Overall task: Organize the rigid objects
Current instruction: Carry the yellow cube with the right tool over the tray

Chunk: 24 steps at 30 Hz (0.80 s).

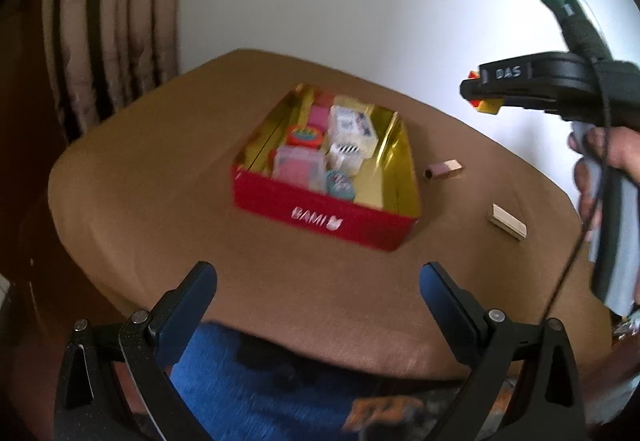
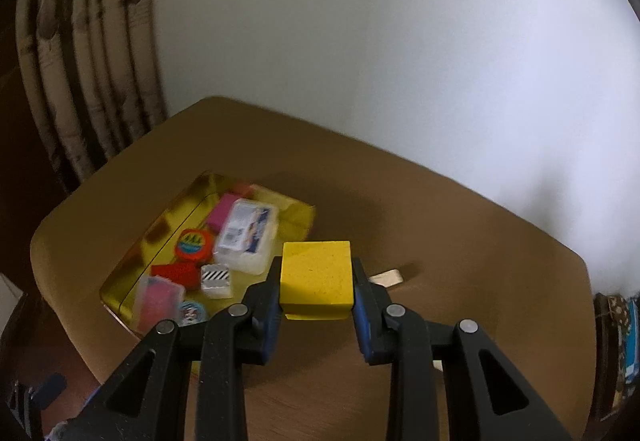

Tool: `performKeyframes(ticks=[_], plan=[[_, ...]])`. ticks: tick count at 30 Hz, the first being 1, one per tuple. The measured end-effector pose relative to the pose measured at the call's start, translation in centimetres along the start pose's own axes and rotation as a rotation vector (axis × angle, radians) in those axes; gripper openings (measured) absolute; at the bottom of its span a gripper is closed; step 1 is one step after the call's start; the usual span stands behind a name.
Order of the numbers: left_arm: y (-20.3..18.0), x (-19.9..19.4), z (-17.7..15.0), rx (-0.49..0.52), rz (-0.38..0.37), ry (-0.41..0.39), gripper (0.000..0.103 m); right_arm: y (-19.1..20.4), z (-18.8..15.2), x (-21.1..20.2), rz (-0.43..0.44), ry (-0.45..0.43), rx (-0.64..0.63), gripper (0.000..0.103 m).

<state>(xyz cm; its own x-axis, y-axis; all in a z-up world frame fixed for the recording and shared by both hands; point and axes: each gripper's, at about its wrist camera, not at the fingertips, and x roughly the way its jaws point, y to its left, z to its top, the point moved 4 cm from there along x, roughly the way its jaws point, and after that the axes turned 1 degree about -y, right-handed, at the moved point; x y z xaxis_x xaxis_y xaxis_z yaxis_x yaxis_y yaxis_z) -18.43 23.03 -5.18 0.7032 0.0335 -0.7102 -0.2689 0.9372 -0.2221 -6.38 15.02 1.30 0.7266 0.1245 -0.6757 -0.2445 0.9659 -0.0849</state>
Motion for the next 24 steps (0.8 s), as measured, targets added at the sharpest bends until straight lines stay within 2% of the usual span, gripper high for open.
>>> performKeyframes(ticks=[4, 13, 24], plan=[[1.4, 0.2, -0.2, -0.056, 0.0, 0.024, 0.1, 2.5, -0.9, 1.6, 0.027, 0.033, -0.019, 0.03], [1.8, 0.7, -0.1, -0.074, -0.01, 0.042, 0.1, 7.2, -2.3, 4.2, 0.07, 0.08, -0.069, 0.03], [1.8, 1.3, -0.2, -0.083, -0.014, 0.061, 0.1, 8.5, -5.0, 7.6, 0.092, 0.143, -0.093, 0.03]])
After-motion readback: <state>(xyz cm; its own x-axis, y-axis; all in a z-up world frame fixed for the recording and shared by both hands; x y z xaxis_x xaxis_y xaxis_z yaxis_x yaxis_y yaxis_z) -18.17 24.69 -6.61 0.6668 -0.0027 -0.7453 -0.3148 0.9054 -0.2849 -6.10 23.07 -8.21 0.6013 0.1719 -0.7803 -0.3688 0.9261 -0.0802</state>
